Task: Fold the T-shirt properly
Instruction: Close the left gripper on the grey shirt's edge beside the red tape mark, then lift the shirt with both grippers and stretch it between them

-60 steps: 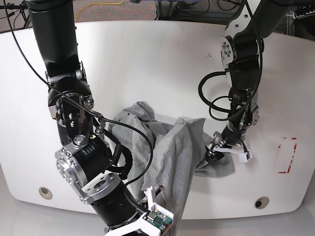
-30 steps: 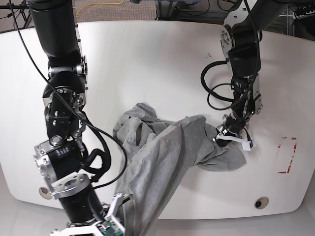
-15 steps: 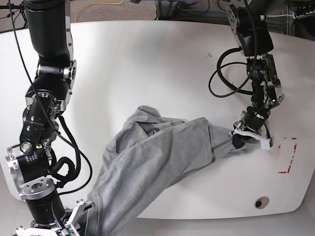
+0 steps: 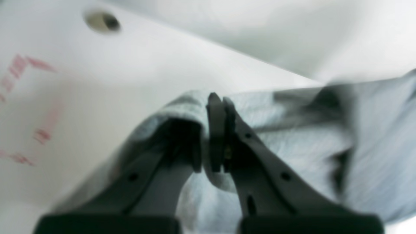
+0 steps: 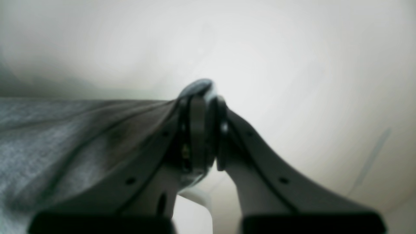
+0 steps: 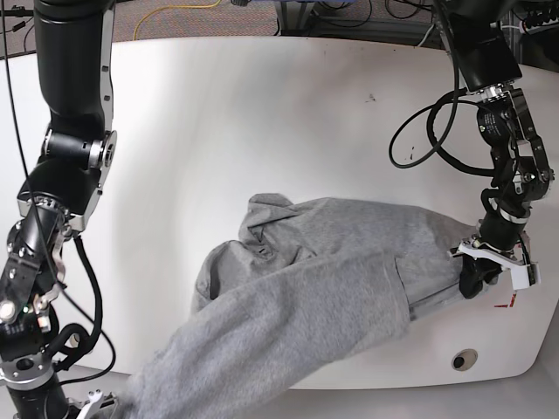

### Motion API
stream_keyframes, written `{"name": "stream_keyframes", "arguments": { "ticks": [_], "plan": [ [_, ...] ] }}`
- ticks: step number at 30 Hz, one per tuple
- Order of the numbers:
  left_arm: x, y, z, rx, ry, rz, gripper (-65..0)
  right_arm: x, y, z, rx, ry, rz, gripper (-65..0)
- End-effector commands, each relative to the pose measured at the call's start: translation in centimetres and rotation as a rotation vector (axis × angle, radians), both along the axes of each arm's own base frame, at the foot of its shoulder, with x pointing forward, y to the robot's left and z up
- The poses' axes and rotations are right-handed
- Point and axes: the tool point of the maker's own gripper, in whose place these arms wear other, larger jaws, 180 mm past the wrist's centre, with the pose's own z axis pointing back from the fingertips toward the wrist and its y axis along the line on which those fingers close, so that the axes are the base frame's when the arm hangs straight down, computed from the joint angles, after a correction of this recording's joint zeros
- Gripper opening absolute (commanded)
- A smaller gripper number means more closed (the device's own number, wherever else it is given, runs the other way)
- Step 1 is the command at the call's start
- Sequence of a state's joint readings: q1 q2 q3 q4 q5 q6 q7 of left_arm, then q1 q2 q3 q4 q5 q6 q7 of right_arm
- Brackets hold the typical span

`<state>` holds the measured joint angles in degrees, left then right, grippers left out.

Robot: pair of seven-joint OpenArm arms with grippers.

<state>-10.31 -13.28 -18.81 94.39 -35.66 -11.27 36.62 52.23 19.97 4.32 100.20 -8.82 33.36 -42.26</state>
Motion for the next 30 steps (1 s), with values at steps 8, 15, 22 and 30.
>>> {"name": "stream_keyframes", "arguments": {
  "ticks": [8, 15, 22, 30],
  "plan": [
    [0.4, 3.6, 10.9, 0.13, -0.226, 0.029, -65.0, 2.1, -4.6, 5.3, 0.066, -0.035, -0.065, -64.8],
    [0.7, 6.0, 18.6, 0.18, -0.357, 0.066, -65.0, 2.8, -5.7, 8.4, 0.107, -0.053, -0.072, -64.8],
    [0.3, 6.5, 26.5, 0.236, -0.48, 0.083, -65.0, 2.4, -6.2, 12.2, 0.124, -0.103, -0.073, -64.8],
    [0.2, 5.9, 30.1, 0.251, -0.52, 0.068, -65.0, 2.5, -5.8, 13.1, 0.062, -0.093, -0.083, -64.8]
  ]
}}
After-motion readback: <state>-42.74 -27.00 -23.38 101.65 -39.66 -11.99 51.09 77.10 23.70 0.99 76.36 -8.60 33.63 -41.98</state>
